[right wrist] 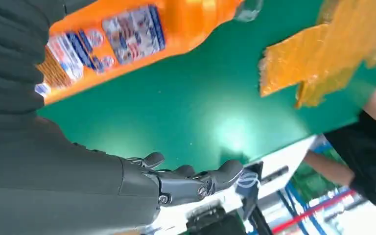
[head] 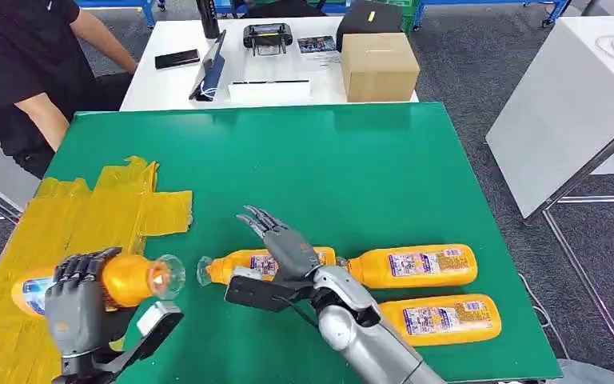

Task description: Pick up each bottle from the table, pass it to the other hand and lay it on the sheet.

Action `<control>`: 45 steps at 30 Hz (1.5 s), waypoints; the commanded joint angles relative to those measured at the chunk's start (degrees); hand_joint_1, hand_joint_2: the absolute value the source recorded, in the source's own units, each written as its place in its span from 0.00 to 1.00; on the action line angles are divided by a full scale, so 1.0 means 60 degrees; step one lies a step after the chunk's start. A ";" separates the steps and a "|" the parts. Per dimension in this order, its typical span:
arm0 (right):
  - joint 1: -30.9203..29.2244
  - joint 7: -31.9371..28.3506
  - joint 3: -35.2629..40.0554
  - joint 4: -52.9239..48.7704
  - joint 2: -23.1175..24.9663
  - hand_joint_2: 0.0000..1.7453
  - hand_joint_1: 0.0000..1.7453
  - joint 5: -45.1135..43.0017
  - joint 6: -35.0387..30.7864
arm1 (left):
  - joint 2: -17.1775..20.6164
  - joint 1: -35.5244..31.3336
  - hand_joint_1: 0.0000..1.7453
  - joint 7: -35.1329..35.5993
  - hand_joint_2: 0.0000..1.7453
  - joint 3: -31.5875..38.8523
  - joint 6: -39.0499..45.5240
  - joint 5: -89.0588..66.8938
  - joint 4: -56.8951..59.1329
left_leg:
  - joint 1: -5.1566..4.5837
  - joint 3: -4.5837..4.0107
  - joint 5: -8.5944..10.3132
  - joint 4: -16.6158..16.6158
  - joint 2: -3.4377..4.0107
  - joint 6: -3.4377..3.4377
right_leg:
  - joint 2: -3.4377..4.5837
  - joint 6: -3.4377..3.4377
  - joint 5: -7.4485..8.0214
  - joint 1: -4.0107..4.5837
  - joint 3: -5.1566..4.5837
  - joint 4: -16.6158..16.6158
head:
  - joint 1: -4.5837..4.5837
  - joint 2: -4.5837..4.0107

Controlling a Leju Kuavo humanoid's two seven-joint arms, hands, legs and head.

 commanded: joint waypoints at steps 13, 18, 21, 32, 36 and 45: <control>-0.3432 0.0502 0.2460 0.5234 0.0850 1.00 0.00 -0.0839 0.1493 | 0.3491 -0.2367 1.00 0.2898 1.00 -0.1883 -0.2001 -0.1493 0.7213 | 0.0016 0.0012 0.0019 -0.0013 -0.0001 -0.0009 | -0.0002 -0.0015 0.0017 0.0011 0.0014 -0.0002 | 0.0004 0.0000; -0.3470 0.0489 0.2504 0.5341 0.0876 1.00 0.00 -0.0852 0.1488 | 0.3500 -0.2394 1.00 0.2783 1.00 -0.1806 -0.1954 -0.1458 0.7324 | 0.0014 0.0037 0.0033 -0.0018 -0.0025 -0.0015 | -0.0009 -0.0017 0.0027 0.0009 0.0041 0.0000 | 0.0000 0.0000; -0.3478 0.0486 0.2506 0.5345 0.0876 1.00 0.00 -0.0856 0.1482 | 0.3454 -0.2416 1.00 0.2790 1.00 -0.1804 -0.1973 -0.1456 0.7314 | 0.0012 0.0071 0.0034 -0.0013 -0.0030 -0.0019 | -0.0009 -0.0016 0.0026 0.0012 0.0075 0.0004 | 0.0000 0.0000; -0.3784 0.0652 0.2952 0.5838 0.0965 1.00 0.00 -0.0824 0.2150 | 0.3659 -0.2533 0.88 0.2489 1.00 -0.1799 -0.2418 -0.1466 0.7615 | 0.0004 0.0139 0.0040 -0.0013 -0.0039 -0.0021 | -0.0018 -0.0009 0.0012 0.0002 0.0139 0.0019 | 0.0000 0.0000; -0.4307 0.0822 0.3835 0.6873 0.1174 1.00 0.00 -0.0641 0.3000 | 0.4262 -0.2615 0.00 0.0718 1.00 -0.1825 -0.3174 0.0198 0.8052 | 0.0011 0.0123 0.0053 -0.0019 -0.0017 -0.0026 | 0.0005 -0.0017 0.0031 0.0010 0.0118 0.0018 | 0.0003 0.0000; -0.4828 0.0874 0.4755 0.7538 0.1277 1.00 0.00 -0.0248 0.3178 | 0.4524 -0.1054 0.00 -0.3529 0.00 -0.1299 -0.6634 0.5577 0.5511 | -0.0005 0.0193 0.0037 -0.0023 0.0006 -0.0026 | 0.0013 -0.0014 0.0012 0.0001 0.0193 0.0041 | -0.0004 0.0000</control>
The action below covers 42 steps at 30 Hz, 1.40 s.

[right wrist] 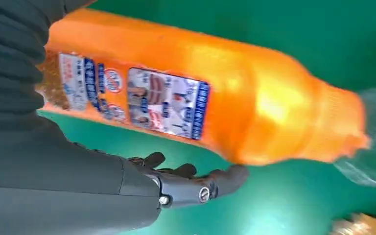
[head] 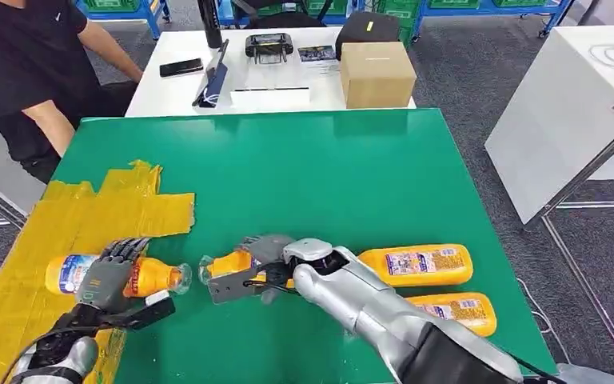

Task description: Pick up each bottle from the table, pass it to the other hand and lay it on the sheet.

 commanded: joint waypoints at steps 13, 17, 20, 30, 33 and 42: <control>-0.1055 -0.0178 0.2104 0.2004 -0.0018 1.00 0.00 0.0615 0.0414 | 0.0797 0.3105 0.00 -0.2512 0.00 -0.0434 -0.4729 0.9219 -0.4530 | 0.0014 -0.0137 0.0004 0.0032 -0.0009 -0.0001 | -0.0007 -0.0008 0.0013 0.0005 -0.0160 0.0007 | 0.0007 0.0000; -0.0911 -0.0268 0.2221 0.2144 -0.0139 1.00 0.00 0.0775 0.0511 | 0.0325 0.3011 0.00 -0.2512 0.00 0.0204 -0.5562 0.9838 -0.4893 | 0.0037 -0.0192 0.0012 0.0043 -0.0039 -0.0003 | -0.0034 -0.0012 0.0020 0.0029 -0.0198 -0.0009 | 0.0004 0.0000; -0.0875 -0.0270 0.2254 0.2161 -0.0149 1.00 0.00 0.0822 0.0480 | 0.0224 0.2968 0.00 -0.2512 0.00 0.0329 -0.5738 0.9930 -0.4898 | 0.0021 -0.0187 0.0013 0.0025 -0.0048 0.0003 | -0.0048 -0.0002 0.0009 0.0011 -0.0200 -0.0017 | 0.0007 0.0000; -0.0788 -0.0147 0.2373 0.2100 -0.0286 1.00 0.00 0.1229 0.0286 | -0.1064 0.3009 0.00 -0.2512 0.00 0.2141 -0.7905 1.0701 -0.5596 | 0.0021 -0.0201 0.0017 0.0023 -0.0034 0.0004 | -0.0032 0.0000 0.0017 0.0010 -0.0217 -0.0019 | 0.0007 0.0000; -0.0692 -0.0097 0.2375 0.2063 -0.0445 1.00 0.00 0.1379 0.0155 | -0.1476 0.3016 0.00 -0.2512 0.00 0.2677 -0.8400 1.0698 -0.5734 | 0.0027 -0.0206 0.0019 0.0023 -0.0038 0.0006 | -0.0034 0.0001 0.0022 0.0015 -0.0216 -0.0027 | 0.0007 0.0000; -0.0220 -0.0003 0.2525 0.2153 -0.0342 1.00 0.00 0.1763 0.0072 | -0.1976 0.2887 0.00 -0.2512 0.00 0.3260 -0.9170 1.0755 -0.5697 | 0.0021 -0.0176 0.0021 0.0005 -0.0038 0.0000 | -0.0044 -0.0004 0.0018 0.0010 -0.0192 -0.0038 | 0.0004 0.0000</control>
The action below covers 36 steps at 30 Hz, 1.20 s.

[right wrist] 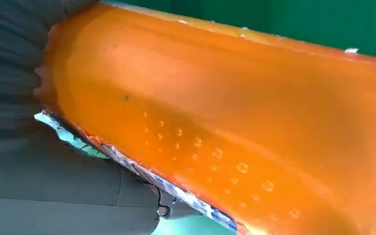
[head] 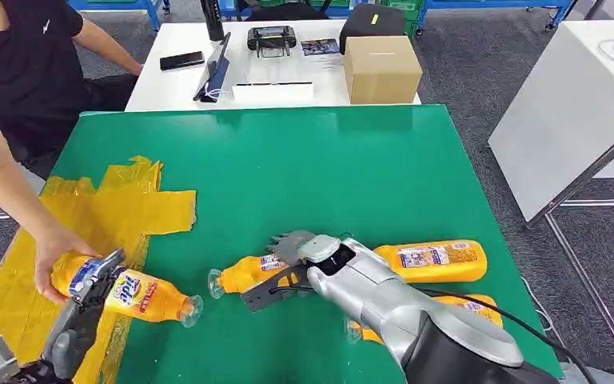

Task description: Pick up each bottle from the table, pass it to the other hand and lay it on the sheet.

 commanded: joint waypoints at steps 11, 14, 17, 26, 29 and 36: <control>0.0963 0.0464 0.0234 0.0828 -0.0043 1.00 1.00 0.0232 -0.0303 | -0.1031 -0.0451 0.00 0.0051 0.00 0.0979 -0.0560 0.0010 0.0222 | 0.0026 0.0031 0.0026 -0.0022 0.0001 -0.0003 | 0.0010 -0.0016 0.0032 0.0028 -0.0055 -0.0042 | 0.0000 0.0000; 0.1098 0.0482 -0.0443 0.0811 0.0072 1.00 1.00 -0.0245 -0.0832 | -0.1020 -0.0497 0.00 0.0051 0.00 0.0997 -0.0673 0.0102 0.0292 | 0.0019 0.0062 0.0016 -0.0015 -0.0001 -0.0004 | 0.0010 -0.0015 0.0018 0.0020 -0.0032 -0.0029 | 0.0004 0.0000; 0.1077 0.0124 -0.1793 0.0810 0.0222 1.00 1.00 -0.1368 -0.1265 | -0.0942 -0.0777 0.00 0.0051 0.00 0.0922 -0.0887 0.0181 0.0821 | 0.0026 0.0057 0.0023 -0.0023 -0.0002 -0.0005 | 0.0011 -0.0019 0.0027 0.0027 -0.0032 -0.0041 | 0.0004 0.0000; 0.2335 -0.1490 -0.5276 -0.2456 -0.0219 1.00 1.00 -0.3582 -0.3826 | -0.2361 -0.0091 0.00 0.2117 1.00 0.0802 -0.0010 0.1775 -0.0108 | 0.0025 0.0066 -0.0007 -0.0012 0.0073 0.0003 | 0.0073 -0.0011 0.0027 0.0027 0.0059 -0.0040 | 0.0000 0.0000; 0.3310 -0.1680 -0.5784 -0.4261 -0.0200 1.00 1.00 -0.3315 -0.4136 | -0.2781 0.0272 0.00 0.2755 1.00 0.0950 0.0588 0.2174 -0.0725 | 0.0016 0.0040 -0.0009 0.0000 0.0065 0.0003 | 0.0059 -0.0029 0.0027 0.0019 0.0039 -0.0018 | 0.0000 0.0000; 0.4427 -0.1468 -0.5959 -0.6506 -0.0109 1.00 1.00 -0.3015 -0.3856 | -0.3415 0.0622 0.00 0.3236 1.00 0.1379 0.0760 0.2704 -0.1271 | 0.0006 -0.0074 -0.0012 0.0010 0.0067 -0.0001 | 0.0063 -0.0032 0.0020 0.0012 -0.0078 0.0001 | -0.0004 0.0000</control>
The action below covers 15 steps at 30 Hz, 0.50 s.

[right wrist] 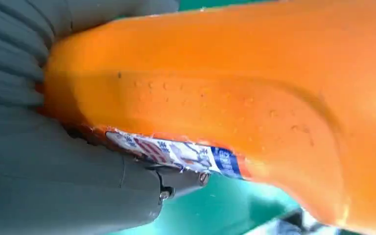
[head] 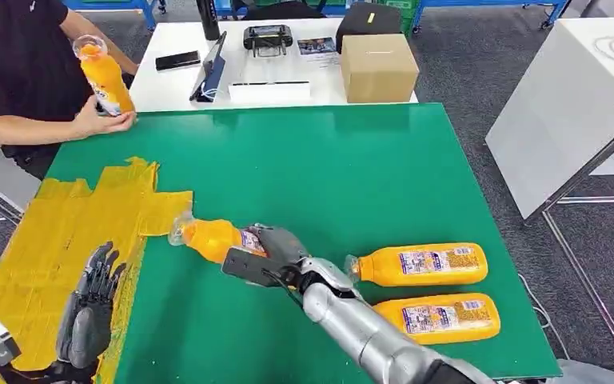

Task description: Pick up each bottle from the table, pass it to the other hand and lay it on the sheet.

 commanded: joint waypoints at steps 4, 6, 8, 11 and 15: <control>0.1056 0.0141 -0.0916 -0.2765 -0.0252 1.00 1.00 0.0145 0.0154 | -0.0914 0.0259 0.00 0.0236 1.00 0.0455 0.0043 0.0133 -0.0658 | 0.0016 -0.0036 -0.0002 0.0008 -0.0019 -0.0001 | -0.0014 -0.0005 0.0001 0.0015 -0.0023 -0.0008 | -0.0004 0.0000; 0.1056 0.0141 -0.0916 -0.2765 -0.0252 1.00 1.00 0.0145 0.0154 | -0.0914 0.0259 0.00 0.0236 1.00 0.0455 0.0043 0.0133 -0.0658 | 0.0009 -0.0037 0.0001 0.0003 -0.0012 -0.0001 | -0.0008 -0.0004 0.0002 0.0009 -0.0031 -0.0005 | -0.0004 0.0000; 0.1056 0.0141 -0.0916 -0.2765 -0.0252 1.00 1.00 0.0145 0.0154 | -0.0914 0.0259 0.00 0.0236 1.00 0.0455 0.0043 0.0133 -0.0658 | 0.0016 -0.0038 0.0001 0.0006 -0.0018 -0.0001 | -0.0012 -0.0005 0.0004 0.0016 -0.0028 -0.0009 | -0.0004 0.0000; 0.1460 -0.0140 -0.0846 -0.3371 -0.0118 1.00 1.00 -0.0016 0.0177 | -0.1297 0.0275 0.00 0.0394 1.00 0.0639 0.0344 -0.0113 -0.0836 | 0.0015 -0.0036 -0.0001 0.0004 -0.0017 0.0000 | -0.0013 -0.0005 0.0000 0.0014 -0.0023 -0.0010 | -0.0004 0.0000; 0.1888 -0.0190 -0.0083 -0.4111 0.0009 1.00 1.00 -0.0033 0.0353 | -0.1513 0.0731 0.00 0.0599 1.00 0.0024 0.0659 0.0026 -0.1223 | 0.0009 -0.0039 -0.0010 0.0007 -0.0005 0.0000 | -0.0002 -0.0002 -0.0007 0.0008 -0.0029 -0.0003 | 0.0000 0.0000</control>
